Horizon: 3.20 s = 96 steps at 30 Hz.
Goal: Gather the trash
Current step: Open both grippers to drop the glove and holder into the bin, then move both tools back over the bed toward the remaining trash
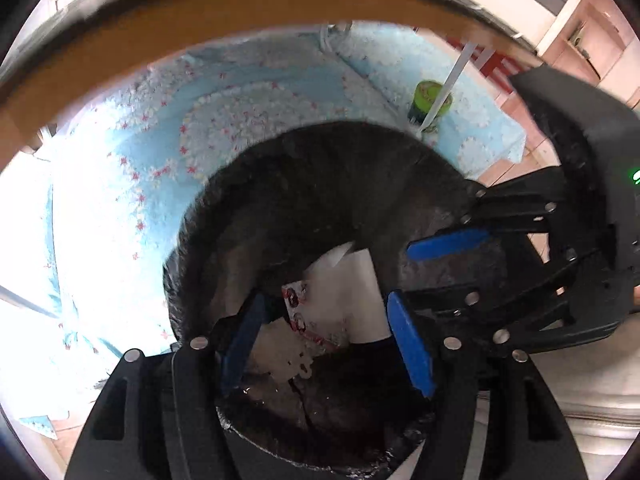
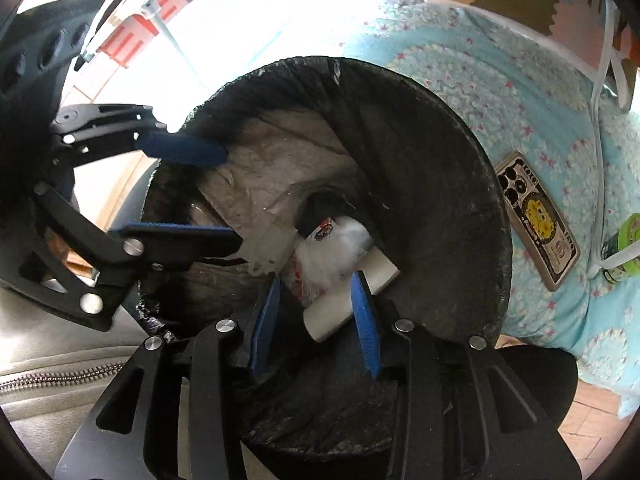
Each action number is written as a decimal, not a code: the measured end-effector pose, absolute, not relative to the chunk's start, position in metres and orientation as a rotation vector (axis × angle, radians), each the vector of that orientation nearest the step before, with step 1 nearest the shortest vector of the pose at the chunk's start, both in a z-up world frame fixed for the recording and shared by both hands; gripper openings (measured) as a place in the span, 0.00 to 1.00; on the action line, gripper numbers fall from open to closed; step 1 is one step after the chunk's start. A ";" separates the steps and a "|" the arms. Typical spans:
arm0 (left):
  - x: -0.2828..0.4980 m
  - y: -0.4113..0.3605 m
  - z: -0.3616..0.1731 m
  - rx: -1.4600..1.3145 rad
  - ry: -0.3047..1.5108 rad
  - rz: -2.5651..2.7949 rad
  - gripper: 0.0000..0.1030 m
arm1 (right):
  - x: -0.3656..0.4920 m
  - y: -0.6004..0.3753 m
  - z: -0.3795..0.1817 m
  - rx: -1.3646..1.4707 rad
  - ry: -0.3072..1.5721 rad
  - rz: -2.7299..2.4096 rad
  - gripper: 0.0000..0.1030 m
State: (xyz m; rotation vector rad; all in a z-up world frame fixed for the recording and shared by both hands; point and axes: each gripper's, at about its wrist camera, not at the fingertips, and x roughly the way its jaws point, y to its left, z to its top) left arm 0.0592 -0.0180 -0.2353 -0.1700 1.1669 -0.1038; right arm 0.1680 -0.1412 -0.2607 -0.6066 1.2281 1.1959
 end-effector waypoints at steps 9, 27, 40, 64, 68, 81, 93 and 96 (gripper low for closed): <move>0.046 -0.019 -0.196 -0.137 1.085 -0.108 0.60 | 0.162 -0.148 -0.236 -0.594 1.156 1.219 0.36; 0.031 -0.018 -0.110 -0.110 0.928 -0.103 0.60 | 0.169 -0.162 -0.137 -0.509 0.913 1.290 0.36; 0.048 0.016 -0.074 -0.083 0.852 -0.030 0.60 | 0.199 -0.150 -0.091 -0.513 0.783 1.305 0.36; 0.125 0.114 -0.090 -0.145 0.859 0.144 0.60 | 0.298 -0.081 -0.086 -0.482 0.758 1.210 0.38; 0.139 0.125 -0.097 -0.140 0.870 0.166 0.60 | 0.312 -0.067 -0.091 -0.460 0.780 1.199 0.38; 0.177 0.143 -0.110 -0.143 0.882 0.209 0.60 | 0.347 -0.036 -0.108 -0.394 0.862 1.132 0.29; 0.191 0.146 -0.116 -0.148 0.874 0.234 0.33 | 0.356 -0.030 -0.119 -0.356 0.907 1.132 0.09; 0.192 0.145 -0.117 -0.151 0.866 0.235 0.28 | 0.357 -0.034 -0.118 -0.344 0.908 1.123 0.04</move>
